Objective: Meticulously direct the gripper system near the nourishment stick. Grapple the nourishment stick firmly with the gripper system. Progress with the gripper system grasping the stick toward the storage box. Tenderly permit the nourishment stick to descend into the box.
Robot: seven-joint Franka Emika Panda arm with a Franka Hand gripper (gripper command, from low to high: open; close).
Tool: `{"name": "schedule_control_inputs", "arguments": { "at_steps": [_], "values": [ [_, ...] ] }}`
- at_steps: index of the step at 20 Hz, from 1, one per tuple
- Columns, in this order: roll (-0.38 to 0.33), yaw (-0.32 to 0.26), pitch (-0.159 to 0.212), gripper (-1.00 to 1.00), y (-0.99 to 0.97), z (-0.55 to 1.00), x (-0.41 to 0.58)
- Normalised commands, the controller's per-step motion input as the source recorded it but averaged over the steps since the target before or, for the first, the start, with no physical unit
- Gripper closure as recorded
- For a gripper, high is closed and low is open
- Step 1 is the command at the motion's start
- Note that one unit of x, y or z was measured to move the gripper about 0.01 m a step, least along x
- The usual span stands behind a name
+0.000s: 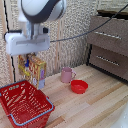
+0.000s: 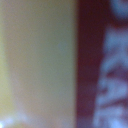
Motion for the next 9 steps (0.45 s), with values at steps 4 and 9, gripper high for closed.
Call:
{"name": "schedule_control_inputs", "arguments": {
  "at_steps": [4,9],
  "values": [
    [-0.160,-0.006,0.037,-1.00,0.23,-0.41,0.237],
    [-0.017,-0.023,0.023,-1.00,-0.04,0.01,0.249]
  ]
}}
